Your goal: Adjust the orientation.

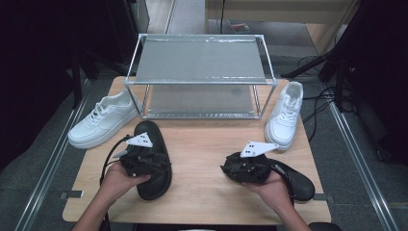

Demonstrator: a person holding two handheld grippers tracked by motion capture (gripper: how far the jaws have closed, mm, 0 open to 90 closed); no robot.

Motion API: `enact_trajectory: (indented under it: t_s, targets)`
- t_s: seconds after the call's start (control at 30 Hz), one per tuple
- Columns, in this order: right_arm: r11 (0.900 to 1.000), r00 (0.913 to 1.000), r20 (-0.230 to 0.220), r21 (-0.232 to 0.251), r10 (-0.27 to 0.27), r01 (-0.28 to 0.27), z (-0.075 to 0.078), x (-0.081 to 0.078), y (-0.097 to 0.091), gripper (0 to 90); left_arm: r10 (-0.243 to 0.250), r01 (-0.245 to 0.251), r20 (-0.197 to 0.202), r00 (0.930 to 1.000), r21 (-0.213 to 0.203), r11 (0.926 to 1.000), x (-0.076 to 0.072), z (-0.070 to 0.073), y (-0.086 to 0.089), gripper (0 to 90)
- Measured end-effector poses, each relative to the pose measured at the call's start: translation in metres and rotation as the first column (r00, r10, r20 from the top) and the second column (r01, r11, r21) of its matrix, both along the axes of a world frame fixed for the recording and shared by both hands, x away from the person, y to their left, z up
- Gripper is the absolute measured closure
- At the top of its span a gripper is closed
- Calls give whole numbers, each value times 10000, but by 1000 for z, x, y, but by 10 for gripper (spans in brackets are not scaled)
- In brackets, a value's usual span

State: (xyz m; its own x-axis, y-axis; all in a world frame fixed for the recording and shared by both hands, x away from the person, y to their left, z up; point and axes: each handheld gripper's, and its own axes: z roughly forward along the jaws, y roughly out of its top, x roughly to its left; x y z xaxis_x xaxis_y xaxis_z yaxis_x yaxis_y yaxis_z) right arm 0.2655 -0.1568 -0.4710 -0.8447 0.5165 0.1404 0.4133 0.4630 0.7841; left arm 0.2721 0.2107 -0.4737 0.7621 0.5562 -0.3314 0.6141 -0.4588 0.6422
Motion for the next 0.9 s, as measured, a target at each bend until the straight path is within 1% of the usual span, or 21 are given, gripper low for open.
enact_trajectory:
  t_s: [0.03, 0.07, 0.1, 0.2, 0.27, 0.3, 0.33, 0.37, 0.4, 0.43, 0.47, 0.5, 0.53, 0.57, 0.6, 0.63, 0.67, 0.73, 0.77, 0.8, 0.9]
  targets:
    - [10000, 10000, -14, -25, -26, 26, 1, -1, 1, 561, 0, 0, 0, 10000, 0, 10000, 0, 0, 0, 550]
    - [10000, 10000, -79, 57, 7, -6, 1, -1, 2, 546, -190, 190, -33, 9998, -5, 9998, 0, 0, 2, 537]
    - [10000, 9998, -211, 45, 49, -49, 1, -1, 3, 542, -191, 190, 73, 9998, 49, 9998, 0, 1, 2, 514]
    - [9998, 9994, -295, 22, 207, -206, 1, -2, 3, 563, -153, 153, 172, 9997, 37, 9999, 1, 4, 4, 499]
    - [9999, 9999, 77, -32, 133, -133, 0, -5, 4, 573, -109, 110, 98, 9999, -37, 9999, 1, 7, 7, 583]
    - [9999, 9999, 1, 26, -133, 133, -2, -6, 5, 581, 12, -10, 163, 9999, -99, 10000, 0, 10, 10, 607]
    - [9999, 9999, 1, 26, -133, 133, -2, -6, 5, 581, 12, -10, 163, 9999, -99, 10000, 0, 10, 10, 650]
    - [9997, 9990, -387, -151, -202, 196, -6, -3, 5, 601, -133, 139, 355, 9993, -165, 9998, -1, 12, 12, 669]
    - [9995, 9987, -467, -252, -221, 209, -7, -3, 5, 632, -111, 119, 589, 9982, -134, 9998, -2, 14, 14, 701]
    - [9995, 9985, -521, -277, -162, 147, -8, -2, 5, 634, -82, 80, 557, 9984, 29, 10000, -2, 17, 19, 733]
    - [9995, 9983, -550, -250, -191, 178, -8, -3, 4, 660, -82, 80, 557, 9984, 29, 10000, -2, 17, 19, 755]
    - [9995, 9983, -550, -250, -191, 178, -8, -3, 4, 660, -80, 72, 592, 9982, 130, 9999, -2, 18, 22, 755]
    - [9995, 9979, -619, -252, -207, 192, -8, -3, 4, 686, -133, 123, 552, 9984, 195, 9997, -3, 18, 25, 820]
    - [9996, 9980, -596, -203, -207, 195, -7, -4, 4, 696, -90, 73, 541, 9985, 315, 9995, -3, 17, 29, 836]
    - [9997, 9971, -713, -20, -251, 250, -6, -5, 2, 761, -178, 161, 490, 9986, 346, 9993, -2, 16, 32, 889]
    - [9997, 9971, -713, -20, -251, 250, -6, -5, 2, 761, -177, 157, 458, 9988, 446, 9989, -3, 16, 36, 889]
    - [9997, 9978, -620, 79, -226, 232, -4, -6, 2, 827, -179, 158, 387, 9991, 528, 9985, -2, 14, 42, 898]
    - [9998, 9983, -547, 57, -184, 187, -3, -7, 2, 886, -128, 108, 397, 9991, 503, 9987, -3, 13, 46, 900]
    - [9999, 9984, -545, -16, -132, 132, -3, -8, 3, 900, 21, -38, 341, 9994, 514, 9987, -3, 11, 53, 900]
    - [9999, 9988, -483, -62, -98, 95, -3, -8, 3, 900, 21, -38, 341, 9994, 514, 9987, -3, 11, 53, 900]
    - [9999, 9986, -535, -113, -46, 40, -3, -8, 6, 900, 299, -311, 225, 9993, 540, 9981, -5, 8, 64, 900]
